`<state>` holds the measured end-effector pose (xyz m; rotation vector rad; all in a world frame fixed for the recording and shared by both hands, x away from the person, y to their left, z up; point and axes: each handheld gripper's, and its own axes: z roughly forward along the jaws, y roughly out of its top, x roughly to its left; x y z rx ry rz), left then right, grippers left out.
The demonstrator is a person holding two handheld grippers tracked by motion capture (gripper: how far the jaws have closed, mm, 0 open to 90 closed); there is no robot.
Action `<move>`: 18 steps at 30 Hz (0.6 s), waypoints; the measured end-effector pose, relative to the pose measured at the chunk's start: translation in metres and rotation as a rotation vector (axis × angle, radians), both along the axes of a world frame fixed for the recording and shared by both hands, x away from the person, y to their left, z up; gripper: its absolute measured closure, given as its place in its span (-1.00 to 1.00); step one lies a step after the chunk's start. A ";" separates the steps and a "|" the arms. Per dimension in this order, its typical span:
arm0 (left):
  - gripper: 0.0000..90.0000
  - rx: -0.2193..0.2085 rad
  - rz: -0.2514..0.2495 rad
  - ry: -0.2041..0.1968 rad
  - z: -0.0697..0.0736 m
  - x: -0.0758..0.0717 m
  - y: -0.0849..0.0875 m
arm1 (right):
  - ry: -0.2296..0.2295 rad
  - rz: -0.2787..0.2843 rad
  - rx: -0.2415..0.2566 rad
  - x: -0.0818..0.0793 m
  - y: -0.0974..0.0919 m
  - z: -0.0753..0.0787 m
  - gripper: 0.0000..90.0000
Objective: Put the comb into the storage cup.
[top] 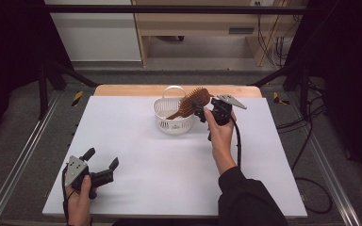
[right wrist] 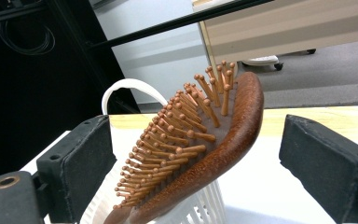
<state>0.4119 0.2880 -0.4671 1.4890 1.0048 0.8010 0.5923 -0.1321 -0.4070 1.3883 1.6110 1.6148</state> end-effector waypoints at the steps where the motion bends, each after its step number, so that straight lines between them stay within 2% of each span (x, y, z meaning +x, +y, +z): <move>1: -0.96 0.000 0.000 0.000 0.000 0.000 0.000 | 0.001 0.000 -0.004 0.000 -0.001 0.000 -0.79; 18: -0.96 0.002 0.001 -0.001 0.000 0.000 0.000 | -0.005 0.021 -0.009 -0.004 -0.010 0.003 -0.83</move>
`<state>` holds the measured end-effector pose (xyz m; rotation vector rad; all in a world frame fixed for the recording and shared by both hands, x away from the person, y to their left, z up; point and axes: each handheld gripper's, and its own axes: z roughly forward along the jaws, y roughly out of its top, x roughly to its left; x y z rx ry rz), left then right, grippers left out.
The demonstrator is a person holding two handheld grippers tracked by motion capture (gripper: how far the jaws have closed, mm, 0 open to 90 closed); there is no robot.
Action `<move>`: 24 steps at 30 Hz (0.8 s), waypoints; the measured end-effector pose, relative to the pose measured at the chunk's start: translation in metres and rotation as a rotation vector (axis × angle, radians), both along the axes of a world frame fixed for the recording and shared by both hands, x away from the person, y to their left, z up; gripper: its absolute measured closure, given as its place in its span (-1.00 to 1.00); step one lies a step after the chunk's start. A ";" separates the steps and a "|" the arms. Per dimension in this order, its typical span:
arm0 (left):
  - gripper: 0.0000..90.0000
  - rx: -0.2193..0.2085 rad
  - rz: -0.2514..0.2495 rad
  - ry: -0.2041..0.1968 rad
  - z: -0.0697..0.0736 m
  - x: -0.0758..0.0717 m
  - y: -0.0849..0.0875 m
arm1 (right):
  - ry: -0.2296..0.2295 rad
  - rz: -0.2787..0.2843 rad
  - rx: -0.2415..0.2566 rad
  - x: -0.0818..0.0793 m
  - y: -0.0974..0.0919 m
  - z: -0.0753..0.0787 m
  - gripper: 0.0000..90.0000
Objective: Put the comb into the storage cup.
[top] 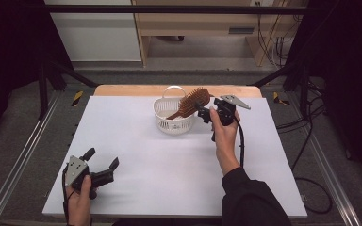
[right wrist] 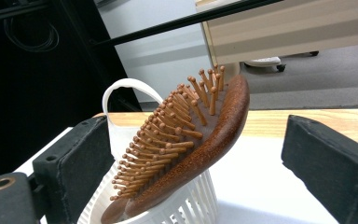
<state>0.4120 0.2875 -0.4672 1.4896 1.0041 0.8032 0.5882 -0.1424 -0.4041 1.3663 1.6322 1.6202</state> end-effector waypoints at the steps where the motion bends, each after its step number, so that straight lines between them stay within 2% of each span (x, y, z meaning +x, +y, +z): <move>1: -0.96 0.000 0.000 0.000 0.000 0.000 0.000 | -0.003 0.003 -0.001 0.000 0.000 0.000 -0.85; 6: -0.96 0.000 0.001 0.000 0.000 0.000 0.000 | -0.009 -0.002 -0.001 0.000 -0.001 0.001 -0.90; 16: -0.96 0.001 -0.001 0.000 0.000 0.000 0.000 | -0.011 -0.001 -0.006 -0.002 -0.006 0.003 -0.89; 24: -0.97 -0.002 0.002 0.000 0.000 0.000 0.000 | -0.027 0.028 -0.024 -0.007 -0.012 0.010 -0.84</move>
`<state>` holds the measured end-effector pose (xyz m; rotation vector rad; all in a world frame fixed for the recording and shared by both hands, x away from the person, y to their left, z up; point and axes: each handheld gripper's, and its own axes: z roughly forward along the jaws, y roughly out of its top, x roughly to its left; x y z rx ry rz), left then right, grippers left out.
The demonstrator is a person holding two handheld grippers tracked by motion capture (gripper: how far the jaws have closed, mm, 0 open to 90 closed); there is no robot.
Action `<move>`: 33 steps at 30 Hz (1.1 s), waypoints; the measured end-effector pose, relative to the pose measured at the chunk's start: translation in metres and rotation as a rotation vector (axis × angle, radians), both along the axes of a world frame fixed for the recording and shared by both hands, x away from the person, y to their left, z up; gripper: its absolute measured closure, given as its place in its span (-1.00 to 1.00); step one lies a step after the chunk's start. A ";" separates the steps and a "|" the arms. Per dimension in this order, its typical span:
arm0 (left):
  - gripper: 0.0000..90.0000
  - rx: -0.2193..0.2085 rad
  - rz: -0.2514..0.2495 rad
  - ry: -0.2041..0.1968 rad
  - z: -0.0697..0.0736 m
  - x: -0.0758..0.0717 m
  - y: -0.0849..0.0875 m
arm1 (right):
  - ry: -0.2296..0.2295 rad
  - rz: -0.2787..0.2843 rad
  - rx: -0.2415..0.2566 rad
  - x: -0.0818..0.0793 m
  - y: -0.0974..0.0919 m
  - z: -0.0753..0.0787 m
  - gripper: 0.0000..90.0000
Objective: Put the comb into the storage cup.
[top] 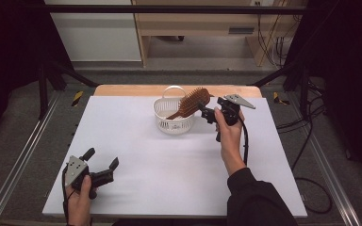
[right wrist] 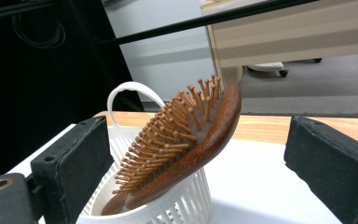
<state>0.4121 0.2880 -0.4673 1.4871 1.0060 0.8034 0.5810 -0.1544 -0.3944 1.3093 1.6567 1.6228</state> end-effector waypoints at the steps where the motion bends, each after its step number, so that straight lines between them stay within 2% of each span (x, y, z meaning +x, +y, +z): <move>1: -0.97 0.000 0.000 0.000 0.000 0.000 0.000 | -0.003 0.002 -0.001 -0.001 -0.001 0.002 -0.84; 8: -0.97 0.002 0.001 0.000 0.000 0.000 0.000 | -0.039 0.021 -0.034 -0.009 -0.009 0.014 -0.86; 15: -0.97 0.003 0.002 0.001 0.000 0.000 0.000 | -0.089 -0.001 -0.079 -0.018 -0.018 0.018 -0.91; 18: -0.97 0.003 0.002 0.000 0.000 0.000 0.000 | -0.103 -0.004 -0.071 -0.021 -0.022 0.019 -0.91; 24: -0.97 0.003 0.003 0.000 0.000 0.000 0.001 | -0.134 -0.011 -0.090 -0.027 -0.031 0.020 -0.90; 33: -0.97 -0.001 0.006 -0.002 0.000 0.000 0.001 | -0.147 -0.024 -0.098 -0.038 -0.047 0.017 -0.90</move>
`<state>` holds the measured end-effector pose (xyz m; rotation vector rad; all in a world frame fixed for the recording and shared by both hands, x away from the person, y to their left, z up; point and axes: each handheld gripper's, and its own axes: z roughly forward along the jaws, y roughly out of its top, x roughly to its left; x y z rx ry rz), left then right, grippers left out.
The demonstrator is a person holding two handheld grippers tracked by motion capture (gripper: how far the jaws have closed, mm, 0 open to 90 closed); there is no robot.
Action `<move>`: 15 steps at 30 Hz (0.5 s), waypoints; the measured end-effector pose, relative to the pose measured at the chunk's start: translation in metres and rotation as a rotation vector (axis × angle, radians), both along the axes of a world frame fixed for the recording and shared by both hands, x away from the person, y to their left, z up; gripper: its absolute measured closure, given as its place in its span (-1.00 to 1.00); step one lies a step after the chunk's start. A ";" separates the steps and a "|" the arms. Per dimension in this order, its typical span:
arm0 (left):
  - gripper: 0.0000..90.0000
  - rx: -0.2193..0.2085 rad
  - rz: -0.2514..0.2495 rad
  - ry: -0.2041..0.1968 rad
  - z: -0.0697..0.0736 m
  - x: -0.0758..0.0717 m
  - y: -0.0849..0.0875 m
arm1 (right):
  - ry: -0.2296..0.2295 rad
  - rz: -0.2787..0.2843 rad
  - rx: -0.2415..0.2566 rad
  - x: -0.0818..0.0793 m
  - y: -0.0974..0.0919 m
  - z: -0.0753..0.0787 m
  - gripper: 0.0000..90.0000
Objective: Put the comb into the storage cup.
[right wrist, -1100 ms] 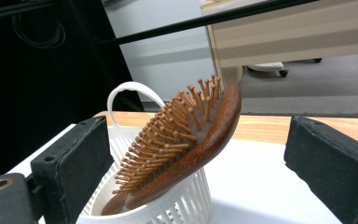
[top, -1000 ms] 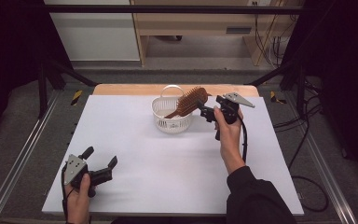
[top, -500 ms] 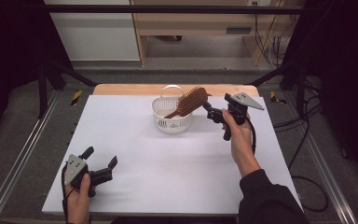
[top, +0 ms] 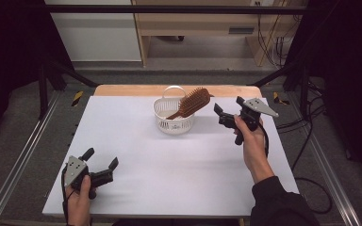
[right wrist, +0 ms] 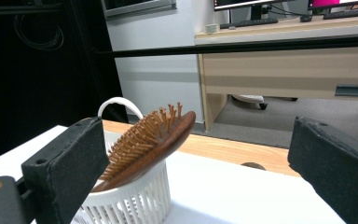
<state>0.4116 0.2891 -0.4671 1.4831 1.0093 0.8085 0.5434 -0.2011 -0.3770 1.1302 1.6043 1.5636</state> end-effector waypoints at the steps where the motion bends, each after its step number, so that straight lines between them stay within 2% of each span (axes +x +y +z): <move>1: -0.97 0.000 -0.001 -0.001 0.000 0.000 0.000 | 0.001 -0.002 0.002 -0.001 -0.001 0.000 -0.90; 6: -0.97 0.003 -0.007 -0.004 0.000 0.000 -0.001 | 0.000 -0.001 -0.018 -0.009 -0.009 -0.002 -0.91; 15: -0.97 0.000 -0.004 -0.006 0.000 -0.001 0.000 | 0.005 -0.003 -0.026 -0.019 -0.023 -0.006 -0.91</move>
